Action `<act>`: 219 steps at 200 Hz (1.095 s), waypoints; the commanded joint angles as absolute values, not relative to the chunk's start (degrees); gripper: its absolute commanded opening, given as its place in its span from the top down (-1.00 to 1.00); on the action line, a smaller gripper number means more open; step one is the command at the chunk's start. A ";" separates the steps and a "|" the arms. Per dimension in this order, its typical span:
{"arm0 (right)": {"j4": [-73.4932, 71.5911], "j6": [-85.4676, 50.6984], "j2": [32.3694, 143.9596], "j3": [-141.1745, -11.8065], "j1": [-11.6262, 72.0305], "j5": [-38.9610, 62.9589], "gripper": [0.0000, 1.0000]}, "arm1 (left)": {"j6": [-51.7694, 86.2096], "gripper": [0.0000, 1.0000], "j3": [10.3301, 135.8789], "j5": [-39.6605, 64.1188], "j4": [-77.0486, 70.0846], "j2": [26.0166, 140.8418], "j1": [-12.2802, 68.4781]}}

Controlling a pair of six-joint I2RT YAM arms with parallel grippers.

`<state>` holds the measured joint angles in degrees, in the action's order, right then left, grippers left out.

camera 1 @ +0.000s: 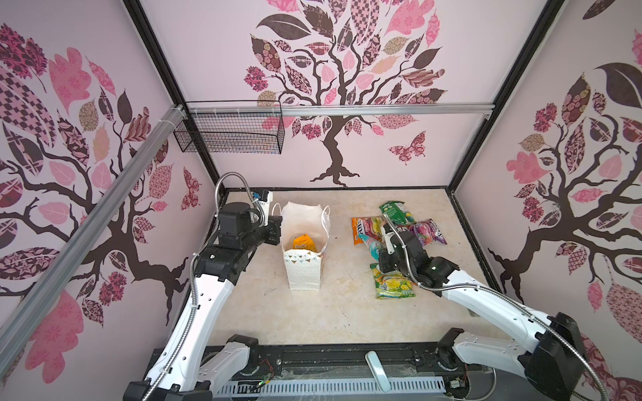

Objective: Place the snacks into the paper bag
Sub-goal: Pick up the snack, then place the snack in the paper bag.

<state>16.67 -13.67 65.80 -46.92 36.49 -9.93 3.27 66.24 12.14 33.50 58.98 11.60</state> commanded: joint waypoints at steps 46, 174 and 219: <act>15.47 -13.34 63.15 -55.24 36.30 -1.92 1.00 | 3.75 1.00 65.85 12.69 32.92 58.87 11.39; 11.75 -13.10 58.47 -64.75 36.32 -0.27 1.00 | 4.33 1.00 65.59 13.51 32.44 59.59 11.43; 9.04 -13.33 58.80 -68.79 37.63 1.86 1.00 | 4.39 1.00 65.56 13.61 32.35 60.02 11.45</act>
